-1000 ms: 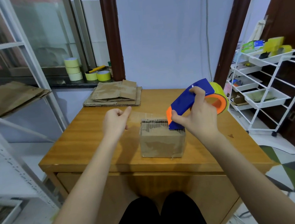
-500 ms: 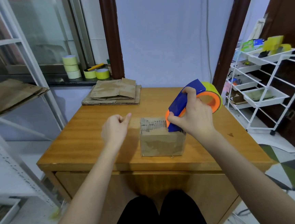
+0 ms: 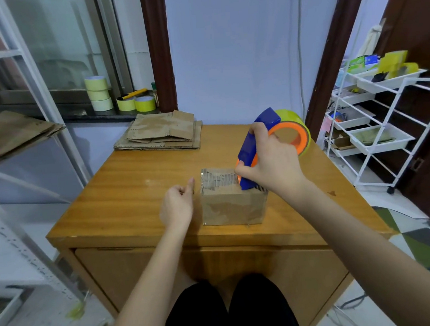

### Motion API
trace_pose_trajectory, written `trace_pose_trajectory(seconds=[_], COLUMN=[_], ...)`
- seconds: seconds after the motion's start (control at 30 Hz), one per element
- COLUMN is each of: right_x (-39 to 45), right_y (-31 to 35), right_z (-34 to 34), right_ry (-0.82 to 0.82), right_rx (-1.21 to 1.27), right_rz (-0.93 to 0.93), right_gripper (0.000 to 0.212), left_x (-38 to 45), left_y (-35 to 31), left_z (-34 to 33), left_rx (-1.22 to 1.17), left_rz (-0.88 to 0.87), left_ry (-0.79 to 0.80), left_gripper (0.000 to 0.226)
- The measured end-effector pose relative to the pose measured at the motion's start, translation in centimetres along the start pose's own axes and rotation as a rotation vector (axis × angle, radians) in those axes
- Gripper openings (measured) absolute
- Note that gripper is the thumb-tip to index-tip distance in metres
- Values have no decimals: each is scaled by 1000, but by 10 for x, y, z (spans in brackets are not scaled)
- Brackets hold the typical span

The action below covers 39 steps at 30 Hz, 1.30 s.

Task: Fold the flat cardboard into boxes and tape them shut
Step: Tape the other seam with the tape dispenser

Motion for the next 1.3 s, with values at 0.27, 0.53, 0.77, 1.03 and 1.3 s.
trace_pose_trajectory(seconds=[0.27, 0.53, 0.77, 1.03, 1.3], right_x=[1, -3, -2, -4, -6], right_y=[7, 2, 0, -5, -4], right_z=[0, 1, 2, -1, 1], right_ry=[9, -17, -8, -27, -43], right_rx=[-11, 29, 19, 46, 52], right_rz=[60, 17, 15, -7, -10], right_gripper=[60, 60, 60, 61, 59], left_x=[-15, -16, -11, -71, -68], left_y=[-6, -11, -19, -47, -82], left_z=[-16, -23, -7, -1, 16], left_rx=[112, 331, 249, -570, 126], left_rz=[-32, -178, -205, 123, -810], left_ry=[118, 333, 203, 386, -12], left_gripper=[52, 56, 33, 56, 53])
Point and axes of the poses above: each hand's wrist, its own x-axis towards the middle knuckle, its own z-axis out of the back of the hand, y = z × x, the point moved 8 cm from there along x, towards the middle knuckle, and after that the axes turned 15 degrees about -y, right-handed, at the moved point
